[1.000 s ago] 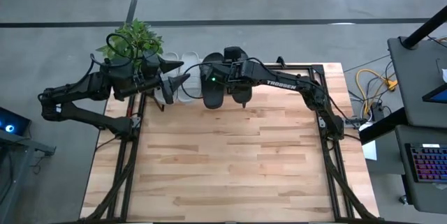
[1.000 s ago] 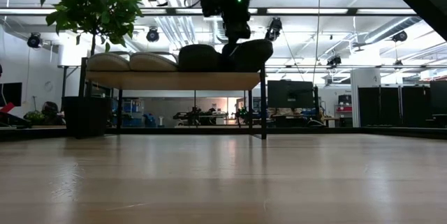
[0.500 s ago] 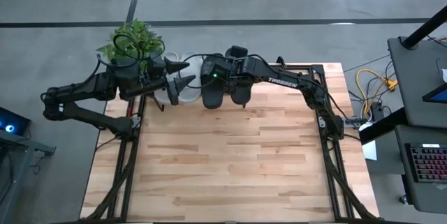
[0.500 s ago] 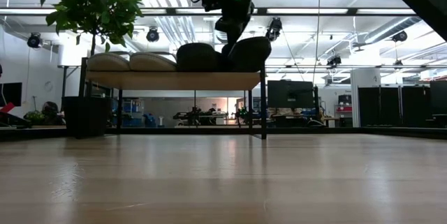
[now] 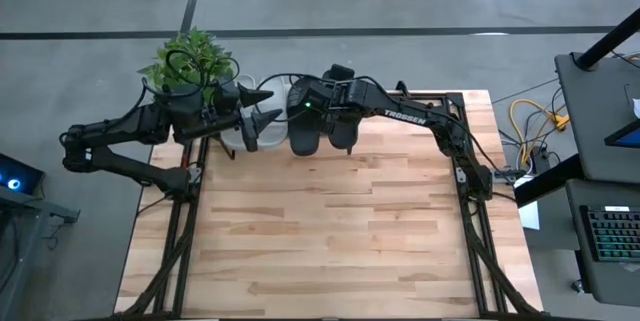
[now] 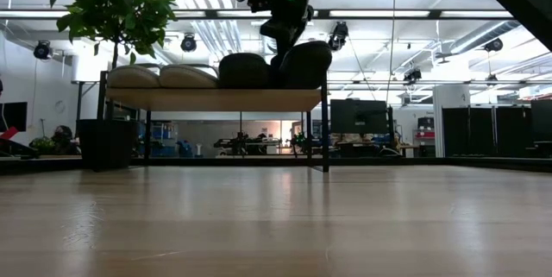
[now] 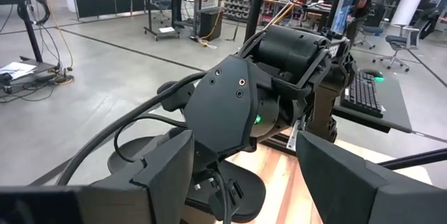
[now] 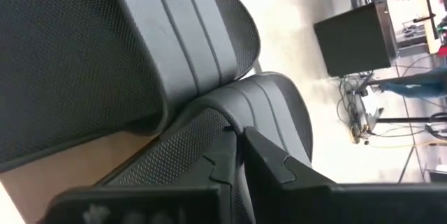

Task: Pick and place slides into the shelf
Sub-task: Adjust the right black slipper on the shelf, then adjust the pair of grey slippers on the shelf

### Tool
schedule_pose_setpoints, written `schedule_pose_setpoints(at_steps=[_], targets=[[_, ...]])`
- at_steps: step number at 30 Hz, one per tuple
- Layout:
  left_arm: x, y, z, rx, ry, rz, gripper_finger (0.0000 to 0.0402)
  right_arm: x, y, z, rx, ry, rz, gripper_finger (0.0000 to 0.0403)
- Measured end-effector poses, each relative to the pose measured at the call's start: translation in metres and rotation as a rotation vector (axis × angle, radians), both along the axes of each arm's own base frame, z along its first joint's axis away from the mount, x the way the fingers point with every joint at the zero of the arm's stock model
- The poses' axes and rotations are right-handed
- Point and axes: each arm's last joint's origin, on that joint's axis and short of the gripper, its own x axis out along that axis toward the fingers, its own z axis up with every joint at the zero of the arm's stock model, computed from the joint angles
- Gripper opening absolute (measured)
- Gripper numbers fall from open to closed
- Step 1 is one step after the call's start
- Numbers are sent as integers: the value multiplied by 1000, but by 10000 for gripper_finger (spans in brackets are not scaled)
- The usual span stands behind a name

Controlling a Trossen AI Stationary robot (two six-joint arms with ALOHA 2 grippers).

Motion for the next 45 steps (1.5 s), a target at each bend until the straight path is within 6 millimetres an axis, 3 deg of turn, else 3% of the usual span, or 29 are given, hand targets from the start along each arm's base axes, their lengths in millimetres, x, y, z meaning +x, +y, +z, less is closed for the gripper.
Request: schedule_pose_setpoints(at_steps=[4, 13, 18, 24, 29, 31, 36, 45], targets=[[-1, 0, 1, 3, -2, 0, 238, 0, 1, 1, 31, -16, 15, 44], [-2, 0, 1, 21, 7, -2, 238, 0, 3, 20, 75, -132, 20, 154], [-2, 0, 1, 22, 8, -2, 238, -11, 5, 38, 82, -225, -30, 181], [-6, 0, 2, 23, 3, -2, 238, -53, -8, 91, 140, -410, -36, 146], [-12, -1, 5, 29, -12, -2, 238, -67, -20, 119, 454, -624, 298, 87], [-14, -1, 6, 42, -12, -3, 238, -67, -22, 123, 541, -670, 401, 66], [-20, -1, 2, 51, 46, 2, 238, -66, -23, 122, 505, -643, 433, 36], [-10, 18, -24, 9, 282, 83, 238, -75, -29, 128, 387, -620, 430, 39]])
